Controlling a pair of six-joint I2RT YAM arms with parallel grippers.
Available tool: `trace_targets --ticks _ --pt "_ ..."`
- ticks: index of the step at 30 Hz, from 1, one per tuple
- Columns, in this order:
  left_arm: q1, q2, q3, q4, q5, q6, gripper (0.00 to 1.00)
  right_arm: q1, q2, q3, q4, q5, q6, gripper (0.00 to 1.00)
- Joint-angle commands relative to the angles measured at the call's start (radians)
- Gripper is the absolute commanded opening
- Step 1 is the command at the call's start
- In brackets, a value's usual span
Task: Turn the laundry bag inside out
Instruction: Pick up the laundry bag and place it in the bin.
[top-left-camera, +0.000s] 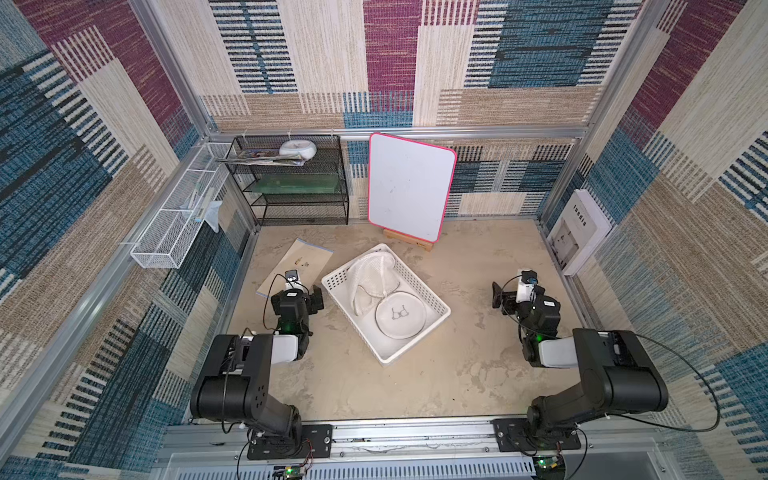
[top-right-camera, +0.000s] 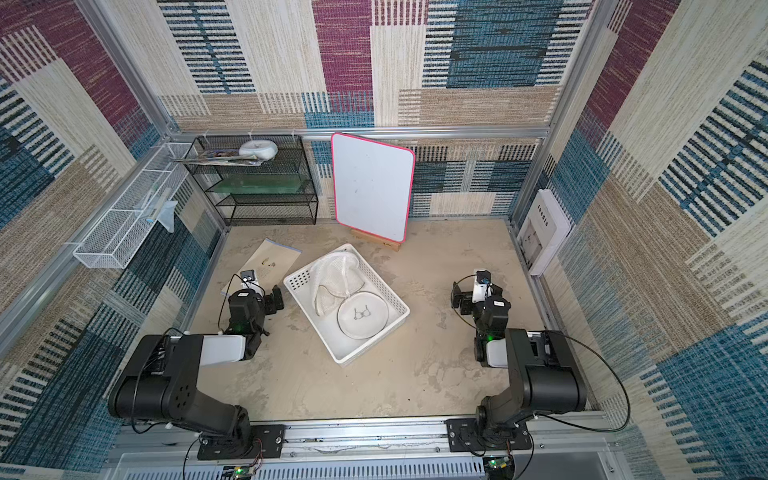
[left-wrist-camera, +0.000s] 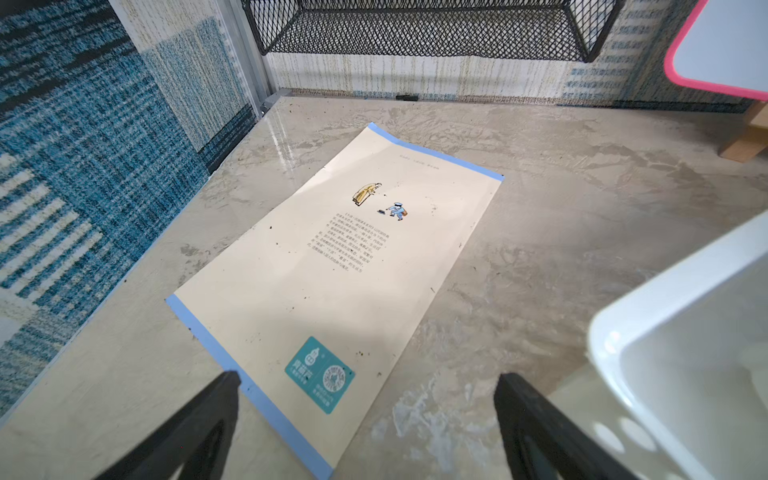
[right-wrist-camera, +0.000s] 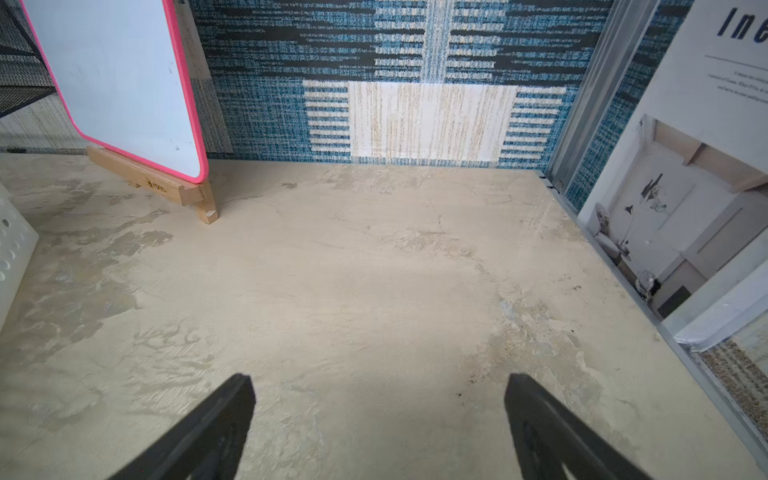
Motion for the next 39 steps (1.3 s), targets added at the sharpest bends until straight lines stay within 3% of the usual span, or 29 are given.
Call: trace_targets --ticks 1,15,17,18,20,23,26,28,30,32,36,39 --pt "0.003 -0.005 -0.004 0.003 0.013 0.001 1.00 0.001 0.000 0.002 0.033 0.000 -0.004 0.99" --pt "0.015 -0.007 -0.004 0.002 0.040 -0.002 0.99 -0.002 -0.001 0.006 0.023 0.030 0.011 0.99" --pt "0.016 -0.023 -0.014 0.018 0.058 0.010 0.94 -0.003 -0.044 0.003 0.026 0.041 0.022 0.99" --pt "0.014 -0.051 -0.018 0.003 0.060 0.012 0.94 -0.003 -0.099 0.018 -0.028 0.034 0.019 0.99" --pt "0.007 -0.148 -0.005 -0.101 0.009 0.000 0.93 -0.003 -0.234 0.120 -0.314 0.052 0.025 0.99" --pt "-0.002 -0.290 0.030 -0.260 -0.063 -0.036 0.95 -0.003 -0.338 0.199 -0.448 0.110 0.154 0.99" --pt "-0.004 -0.424 0.080 -0.401 -0.064 -0.123 0.97 -0.008 -0.390 0.243 -0.565 0.208 0.481 0.99" --pt "-0.002 -0.490 0.147 -0.558 -0.053 -0.200 0.98 -0.015 -0.404 0.249 -0.588 0.120 0.542 0.99" --pt "-0.002 -0.532 0.219 -0.718 -0.015 -0.280 0.98 -0.012 -0.391 0.282 -0.626 -0.047 0.541 0.96" --pt "-0.002 -0.558 0.273 -0.824 0.072 -0.341 0.95 0.004 -0.352 0.355 -0.730 -0.171 0.537 0.95" --pt "-0.024 -0.560 0.316 -0.873 0.292 -0.458 0.88 0.103 -0.274 0.492 -0.983 -0.238 0.483 0.95" --pt "-0.129 -0.522 0.361 -0.902 0.374 -0.430 0.89 0.201 -0.240 0.548 -1.116 -0.247 0.435 0.95"
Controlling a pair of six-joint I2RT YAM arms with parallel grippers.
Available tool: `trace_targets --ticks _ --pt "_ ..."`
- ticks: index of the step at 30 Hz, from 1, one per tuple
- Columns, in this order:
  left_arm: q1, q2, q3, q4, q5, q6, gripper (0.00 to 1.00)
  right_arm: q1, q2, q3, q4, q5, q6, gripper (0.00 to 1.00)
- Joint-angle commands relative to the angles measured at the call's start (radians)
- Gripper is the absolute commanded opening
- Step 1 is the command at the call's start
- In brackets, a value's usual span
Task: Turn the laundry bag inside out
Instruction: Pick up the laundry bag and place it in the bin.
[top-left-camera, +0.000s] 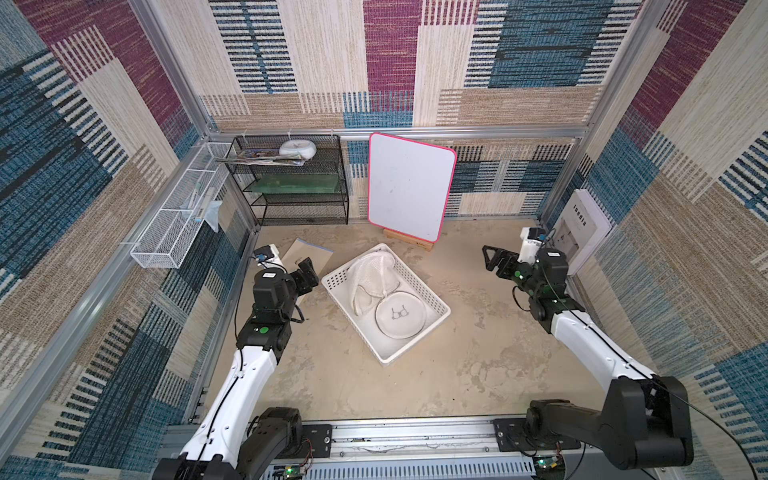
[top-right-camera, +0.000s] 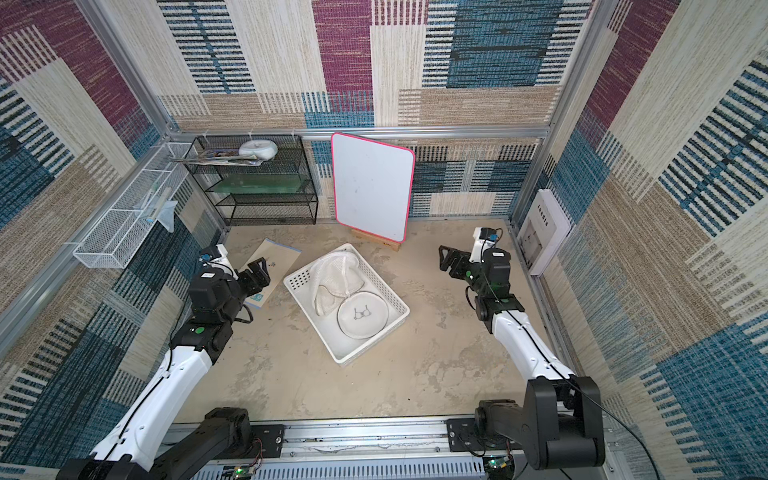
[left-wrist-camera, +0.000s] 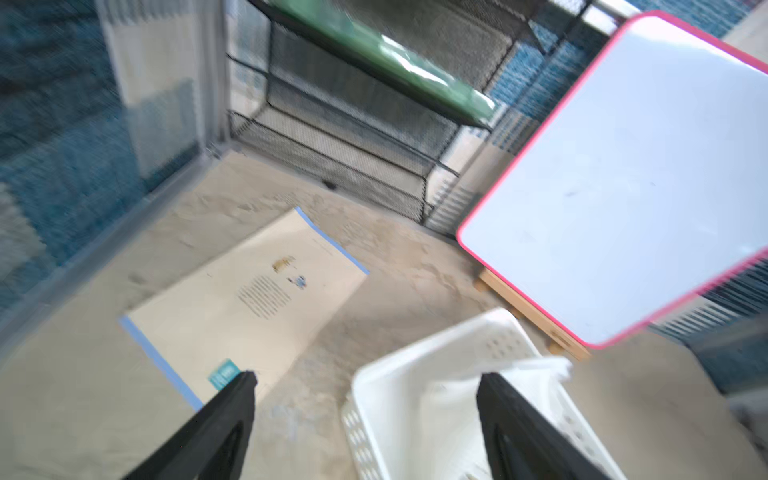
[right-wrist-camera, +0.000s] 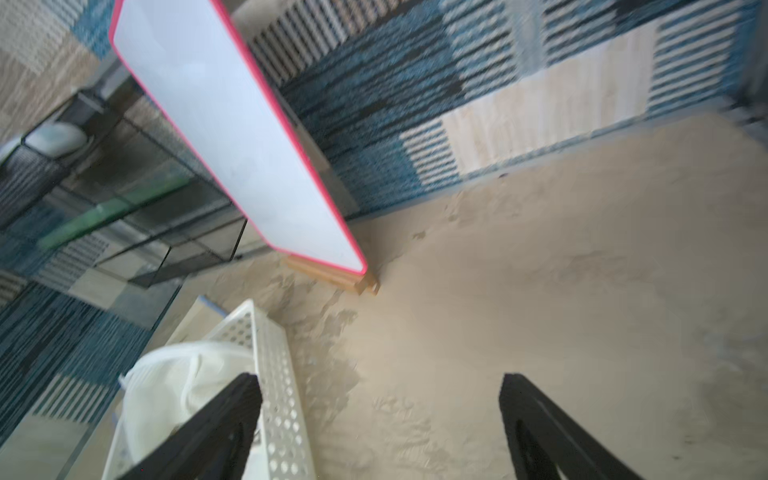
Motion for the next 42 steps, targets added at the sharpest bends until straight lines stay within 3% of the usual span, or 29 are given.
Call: trace_targets --ticks 1,5,8,13,17,19,23,31,42 --pt "-0.107 0.037 0.051 -0.102 0.155 0.001 0.90 0.068 0.019 0.034 -0.232 -0.077 -0.040 0.95" --pt "-0.223 0.161 0.149 -0.154 0.252 0.204 0.94 0.108 -0.004 0.001 -0.245 -0.096 -0.043 0.96" --pt "-0.256 0.229 0.212 -0.207 0.210 0.340 0.95 0.110 -0.041 -0.044 -0.207 -0.101 -0.043 0.98" --pt "-0.260 0.308 0.272 -0.159 0.178 0.548 0.98 0.111 -0.051 -0.044 -0.208 -0.102 -0.059 0.99" --pt "-0.260 0.463 0.467 -0.377 0.252 0.770 0.97 0.110 -0.041 -0.031 -0.221 -0.066 -0.077 1.00" --pt "-0.257 0.543 0.550 -0.460 0.227 0.820 0.97 0.110 -0.041 -0.031 -0.220 -0.054 -0.083 0.99" --pt "-0.228 0.647 0.648 -0.520 0.318 0.891 0.96 0.111 -0.044 -0.028 -0.218 -0.043 -0.099 0.99" --pt "-0.215 0.886 0.910 -0.717 0.404 0.967 0.69 0.110 -0.046 -0.032 -0.209 -0.027 -0.127 0.99" --pt "-0.225 0.967 0.957 -0.722 0.358 1.013 0.41 0.110 -0.045 -0.036 -0.171 -0.043 -0.131 0.99"
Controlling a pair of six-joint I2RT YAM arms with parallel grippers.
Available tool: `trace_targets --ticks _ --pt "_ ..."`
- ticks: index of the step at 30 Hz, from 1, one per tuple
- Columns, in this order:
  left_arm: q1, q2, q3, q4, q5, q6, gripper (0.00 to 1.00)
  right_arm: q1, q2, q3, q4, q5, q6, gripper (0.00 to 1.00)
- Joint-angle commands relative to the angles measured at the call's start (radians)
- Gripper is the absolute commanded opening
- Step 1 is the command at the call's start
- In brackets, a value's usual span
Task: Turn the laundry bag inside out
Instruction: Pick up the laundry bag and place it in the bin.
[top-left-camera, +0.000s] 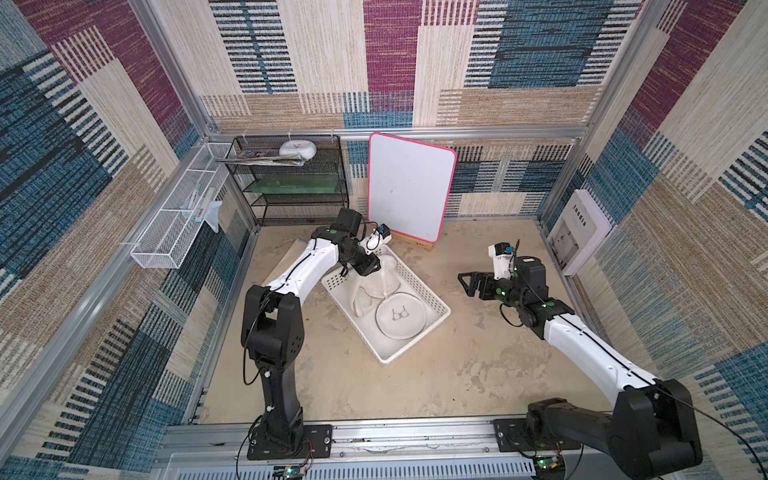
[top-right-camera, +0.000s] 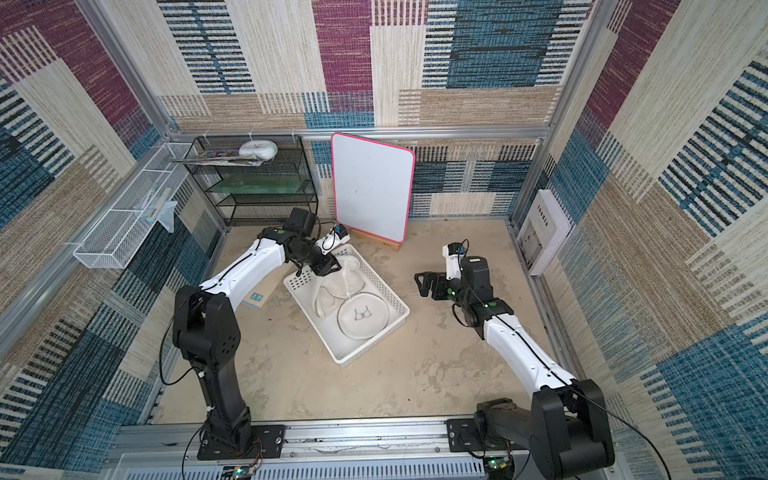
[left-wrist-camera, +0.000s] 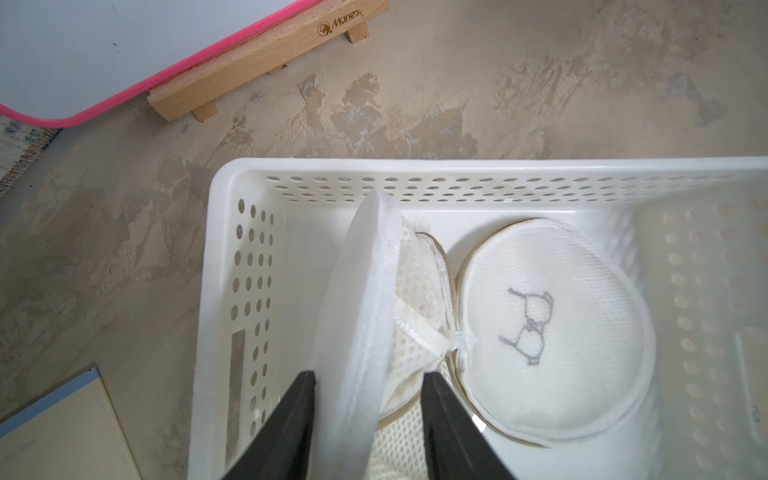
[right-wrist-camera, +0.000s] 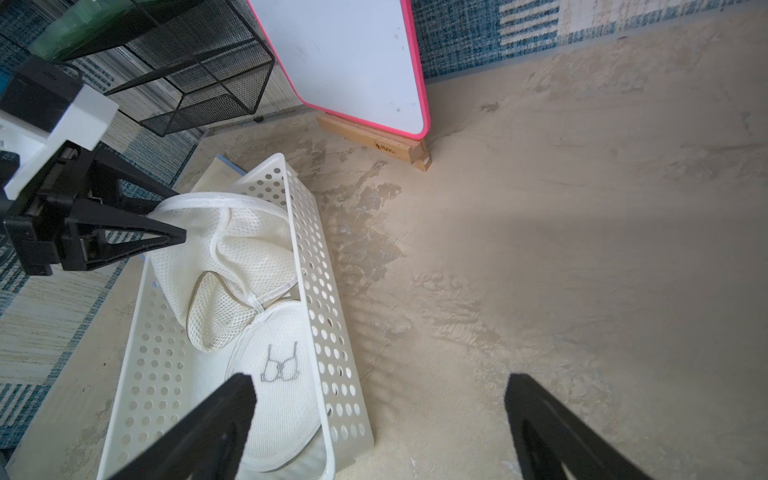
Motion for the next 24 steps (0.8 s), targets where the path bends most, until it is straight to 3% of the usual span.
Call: trace_targets --ticks 1,3,10,15,20,24 --pt "-0.011 0.007 -0.001 -0.021 -0.026 0.059 0.37 0.001 0.006 0.005 0.027 -0.016 -0.004 0.99" --pt "-0.018 0.007 -0.010 -0.019 -0.054 0.086 0.34 0.001 0.007 0.015 0.020 -0.027 0.001 0.99" --pt "-0.035 -0.022 -0.011 -0.018 -0.052 0.121 0.00 0.001 -0.015 0.049 -0.034 0.004 0.047 0.99" --pt "-0.078 -0.147 -0.063 0.046 -0.099 0.096 0.00 0.001 -0.034 0.060 -0.025 -0.034 0.106 0.99" --pt "-0.088 -0.343 -0.213 0.261 -0.144 -0.100 0.00 0.014 -0.010 0.087 -0.143 0.007 0.231 0.95" --pt "-0.108 -0.497 -0.360 0.430 -0.161 -0.238 0.00 0.094 -0.003 0.094 -0.221 0.055 0.255 0.90"
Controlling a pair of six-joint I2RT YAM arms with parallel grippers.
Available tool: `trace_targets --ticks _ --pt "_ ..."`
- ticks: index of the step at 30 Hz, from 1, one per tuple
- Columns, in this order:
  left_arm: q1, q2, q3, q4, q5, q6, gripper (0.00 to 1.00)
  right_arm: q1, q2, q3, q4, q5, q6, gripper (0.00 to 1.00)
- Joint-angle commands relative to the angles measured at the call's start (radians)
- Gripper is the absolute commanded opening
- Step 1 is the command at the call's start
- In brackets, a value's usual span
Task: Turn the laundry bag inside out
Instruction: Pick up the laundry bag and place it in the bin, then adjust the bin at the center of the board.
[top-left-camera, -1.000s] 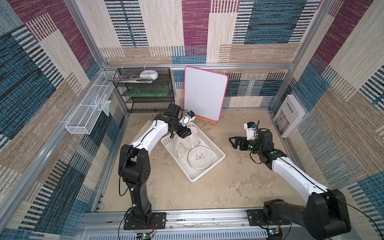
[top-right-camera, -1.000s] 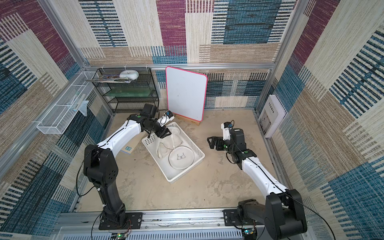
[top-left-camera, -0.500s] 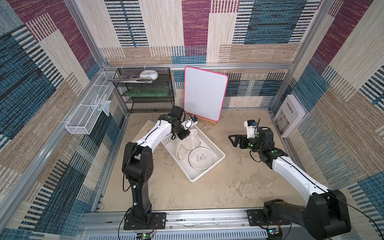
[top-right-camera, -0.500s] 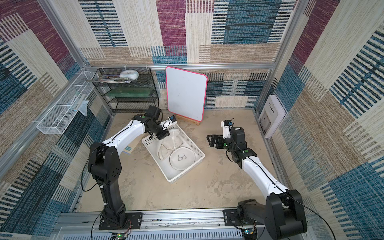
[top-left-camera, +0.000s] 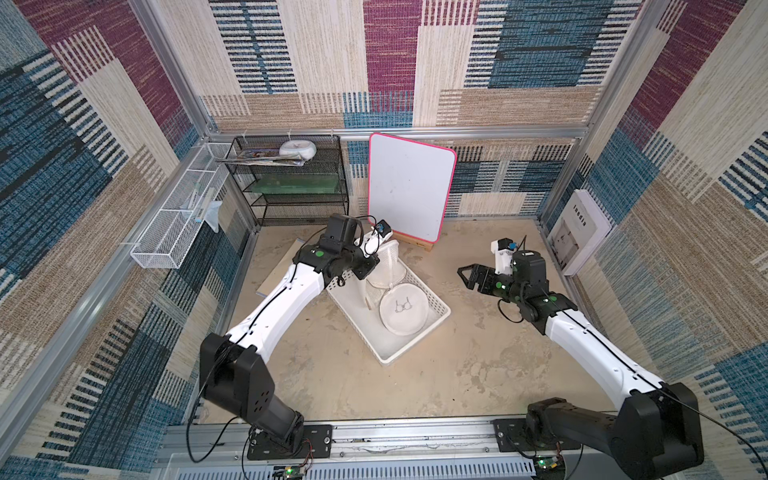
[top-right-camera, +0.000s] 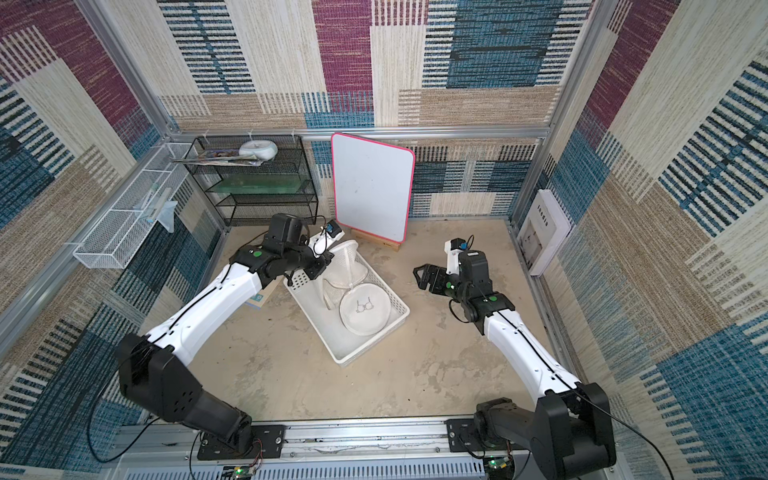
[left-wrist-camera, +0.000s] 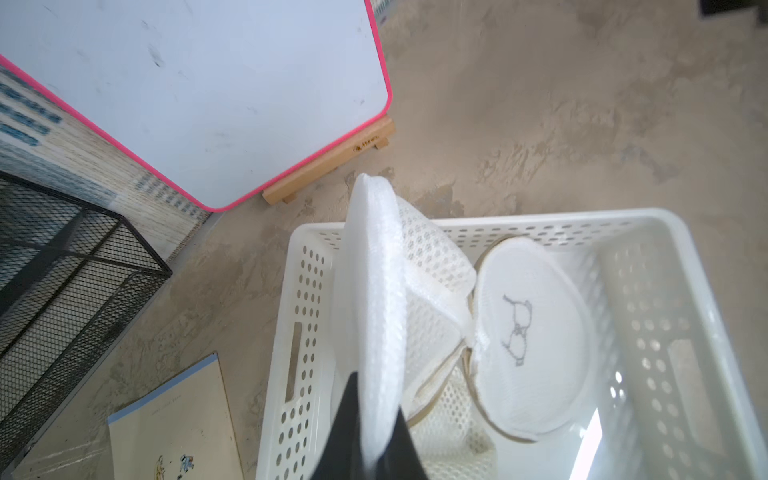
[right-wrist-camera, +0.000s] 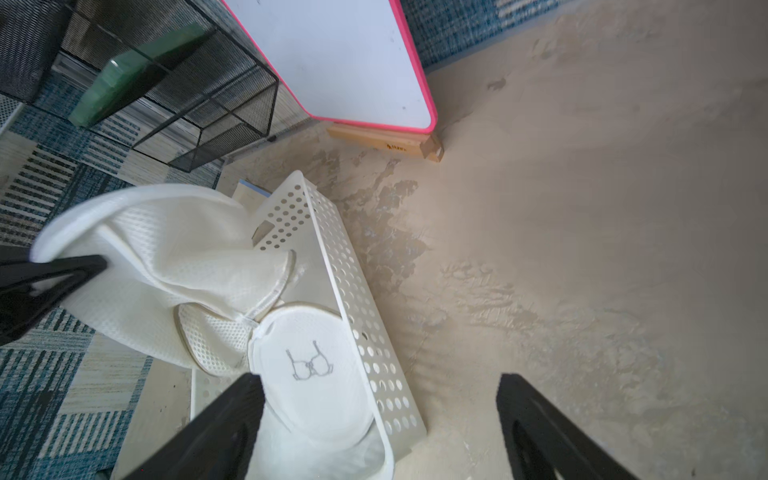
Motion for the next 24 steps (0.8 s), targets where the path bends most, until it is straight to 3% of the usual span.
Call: trace_targets --ticks 1,6,10,14,24 --pt "-0.012 -0.091 -0.079 0.208 -0.036 -0.173 0.00 0.071 0.006 0.008 -0.089 0.036 0.042 0.89" --pt "-0.015 -0.223 -0.168 0.306 -0.111 -0.305 0.00 0.206 0.068 0.048 -0.204 0.137 0.060 0.89" --pt "-0.013 -0.330 -0.266 0.434 -0.167 -0.440 0.00 0.259 0.090 0.011 -0.197 0.192 0.129 0.83" --pt "-0.015 -0.423 -0.364 0.554 -0.155 -0.562 0.00 0.297 0.144 0.021 -0.194 0.230 0.180 0.78" --pt "-0.014 -0.608 -0.416 0.533 -0.179 -0.629 0.00 0.328 0.244 0.051 -0.215 0.301 0.228 0.64"
